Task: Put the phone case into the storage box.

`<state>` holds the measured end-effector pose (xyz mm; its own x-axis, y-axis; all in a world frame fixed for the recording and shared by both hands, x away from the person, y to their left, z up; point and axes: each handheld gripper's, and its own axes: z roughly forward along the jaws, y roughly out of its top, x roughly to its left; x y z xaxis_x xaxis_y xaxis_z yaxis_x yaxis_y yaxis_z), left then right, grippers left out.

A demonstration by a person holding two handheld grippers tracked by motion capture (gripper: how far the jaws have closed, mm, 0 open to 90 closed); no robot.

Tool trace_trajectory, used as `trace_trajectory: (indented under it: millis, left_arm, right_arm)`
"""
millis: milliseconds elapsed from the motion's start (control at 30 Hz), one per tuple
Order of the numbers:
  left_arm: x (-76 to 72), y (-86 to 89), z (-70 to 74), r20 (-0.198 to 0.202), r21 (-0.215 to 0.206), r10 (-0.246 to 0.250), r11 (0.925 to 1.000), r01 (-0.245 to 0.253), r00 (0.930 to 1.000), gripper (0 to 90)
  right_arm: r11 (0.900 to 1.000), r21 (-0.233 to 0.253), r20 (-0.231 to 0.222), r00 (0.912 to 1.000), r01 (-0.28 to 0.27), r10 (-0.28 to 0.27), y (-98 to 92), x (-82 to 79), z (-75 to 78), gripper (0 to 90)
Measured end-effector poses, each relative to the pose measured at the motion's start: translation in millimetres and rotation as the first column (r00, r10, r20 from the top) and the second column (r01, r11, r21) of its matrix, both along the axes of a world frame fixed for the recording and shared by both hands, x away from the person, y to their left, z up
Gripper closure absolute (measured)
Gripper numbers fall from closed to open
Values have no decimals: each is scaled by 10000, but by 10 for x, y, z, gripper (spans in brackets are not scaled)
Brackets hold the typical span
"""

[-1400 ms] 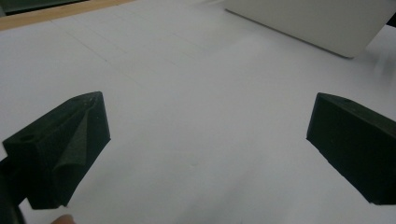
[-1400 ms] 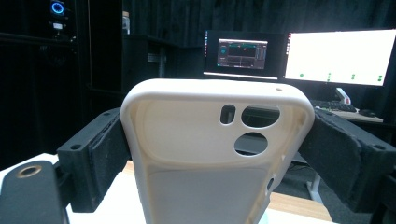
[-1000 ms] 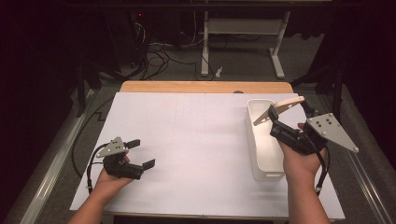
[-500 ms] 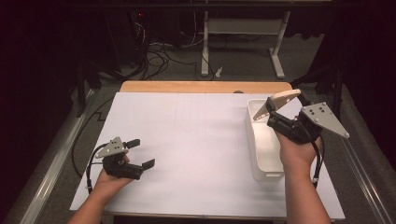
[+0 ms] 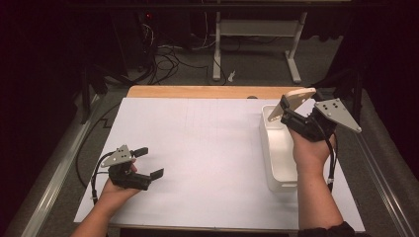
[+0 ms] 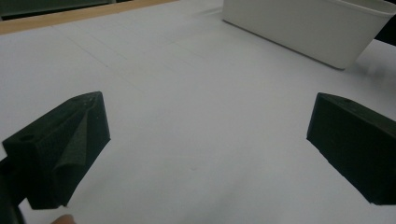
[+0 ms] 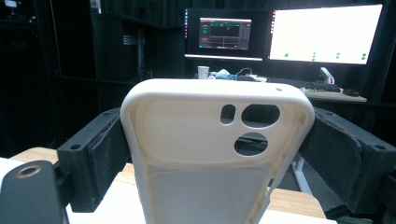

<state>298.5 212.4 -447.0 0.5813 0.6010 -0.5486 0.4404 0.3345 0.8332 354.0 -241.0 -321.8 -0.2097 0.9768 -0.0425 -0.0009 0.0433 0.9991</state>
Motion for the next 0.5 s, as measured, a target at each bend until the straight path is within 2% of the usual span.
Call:
trace_trajectory:
  millis: [500]
  left_arm:
    - [-2,1,-4,-23,19,-27,10000,27,10000,3]
  right_arm:
    - [9984,50,-459,9974,562,-559,-14,286,-106,115]
